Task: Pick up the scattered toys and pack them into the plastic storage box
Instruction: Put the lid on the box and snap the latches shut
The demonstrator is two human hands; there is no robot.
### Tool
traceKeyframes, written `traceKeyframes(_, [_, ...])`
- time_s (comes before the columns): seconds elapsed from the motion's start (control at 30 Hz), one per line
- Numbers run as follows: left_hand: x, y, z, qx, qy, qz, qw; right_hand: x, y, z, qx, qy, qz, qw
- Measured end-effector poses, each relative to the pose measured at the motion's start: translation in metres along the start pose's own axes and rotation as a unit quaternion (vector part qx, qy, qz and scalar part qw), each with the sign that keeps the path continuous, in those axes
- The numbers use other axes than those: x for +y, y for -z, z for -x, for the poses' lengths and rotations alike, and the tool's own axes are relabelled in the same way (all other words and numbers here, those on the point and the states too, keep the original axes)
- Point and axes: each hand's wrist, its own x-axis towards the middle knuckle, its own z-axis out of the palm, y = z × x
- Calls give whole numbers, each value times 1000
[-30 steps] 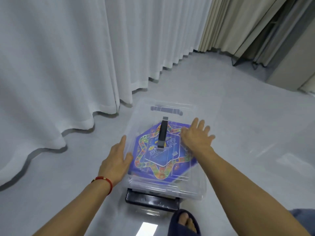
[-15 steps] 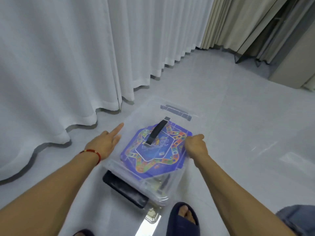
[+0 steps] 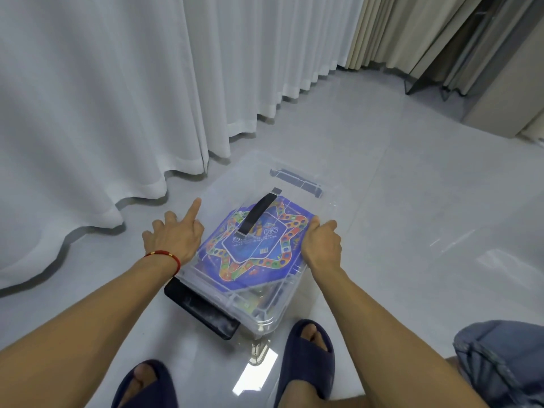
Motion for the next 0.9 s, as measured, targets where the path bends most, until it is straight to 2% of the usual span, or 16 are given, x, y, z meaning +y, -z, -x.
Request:
traceKeyframes(0.23, [6,-4,2,0,-9,-8,1000,13,7,-10,-33,17,-4,999])
traceKeyframes(0.37, [5,-9,6,34,-9,-21,999,20,-4,-5,-1,16,-15,1000])
traceKeyframes(0.53, [14,-6,5,20,3,-43,999,10,-10,-5,25,-22,-9,999])
traceKeyframes(0.63, [44,-3,13,31,-16,-43,998,8,-13,16,33,-52,-9,998])
traceKeyframes(0.7, [79,-7,26,6,-48,26,999,13,-16,38,5,-42,5,999])
traceKeyframes(0.73, [95,-11,34,-8,-60,45,997,17,-15,50,-35,-36,22,998])
traceKeyframes(0.83, [109,-22,42,-1,-78,14,997,24,14,76,-195,8,191,962])
traceKeyframes(0.87, [103,-23,41,4,-90,3,996,19,31,76,-211,32,240,947])
traceKeyframes(0.9, [96,-23,39,9,-107,-6,994,10,46,70,-177,72,278,942])
